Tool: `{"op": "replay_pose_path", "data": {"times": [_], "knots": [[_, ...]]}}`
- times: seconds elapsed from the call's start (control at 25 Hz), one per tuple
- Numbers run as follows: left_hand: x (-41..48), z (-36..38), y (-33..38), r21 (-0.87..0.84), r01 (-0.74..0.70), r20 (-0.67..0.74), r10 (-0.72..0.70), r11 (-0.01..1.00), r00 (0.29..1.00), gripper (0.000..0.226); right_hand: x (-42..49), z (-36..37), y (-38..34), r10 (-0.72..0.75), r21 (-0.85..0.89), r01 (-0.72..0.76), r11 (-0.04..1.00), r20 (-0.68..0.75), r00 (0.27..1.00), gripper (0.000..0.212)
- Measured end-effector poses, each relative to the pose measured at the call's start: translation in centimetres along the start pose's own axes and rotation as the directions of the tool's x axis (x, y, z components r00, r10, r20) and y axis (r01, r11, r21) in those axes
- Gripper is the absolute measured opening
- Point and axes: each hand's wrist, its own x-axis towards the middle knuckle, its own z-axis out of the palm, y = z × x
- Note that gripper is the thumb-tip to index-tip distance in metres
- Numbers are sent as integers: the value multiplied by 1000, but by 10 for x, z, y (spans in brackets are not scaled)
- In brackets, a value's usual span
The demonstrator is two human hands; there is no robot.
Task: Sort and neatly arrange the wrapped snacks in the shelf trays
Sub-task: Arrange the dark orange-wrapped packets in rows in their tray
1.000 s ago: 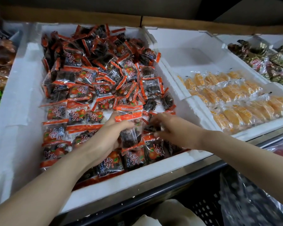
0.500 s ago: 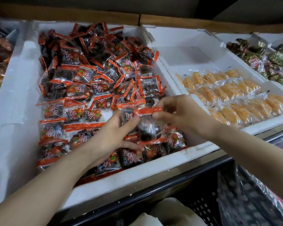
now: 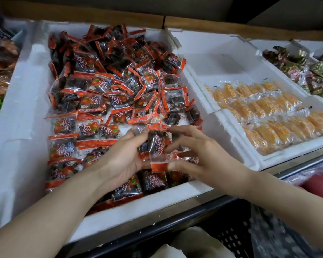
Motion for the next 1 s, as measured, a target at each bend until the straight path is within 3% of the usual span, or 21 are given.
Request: {"op": "replay_pose_path", "data": {"times": [0.12, 0.2, 0.4, 0.52, 0.64, 0.76, 0.88, 1.0], "knots": [[-2, 2, -3, 76, 17, 38, -20, 997, 999, 20, 8, 1, 0, 106, 98, -91, 991, -157, 982, 40], [-2, 1, -4, 91, 14, 51, -19, 996, 999, 26, 15, 0, 3, 161, 162, -141, 977, -124, 979, 42], [-4, -3, 0, 115, -35, 72, 27, 993, 997, 76, 16, -31, 15, 262, 301, -244, 922, -22, 965, 10], [-5, 1, 1, 116, -75, 43, 70, 990, 997, 79, 18, -47, 32, 357, -164, -372, 913, -118, 927, 14], [-6, 3, 1, 150, -74, 31, 70, 986, 997, 77, 19, -32, 46, 483, -429, -431, 794, 15, 876, 9], [-4, 0, 1, 133, -64, 29, 61, 989, 998, 84, 22, -20, 49, 543, -496, -426, 757, 113, 832, 24], [-2, -2, -1, 134, -67, 43, 61, 989, 997, 78, 27, -21, 47, 530, -485, -406, 775, 148, 835, 29], [0, -5, -3, 174, -115, 114, 96, 978, 989, 46, 23, -23, 49, 495, -553, -333, 764, 171, 852, 29]]}}
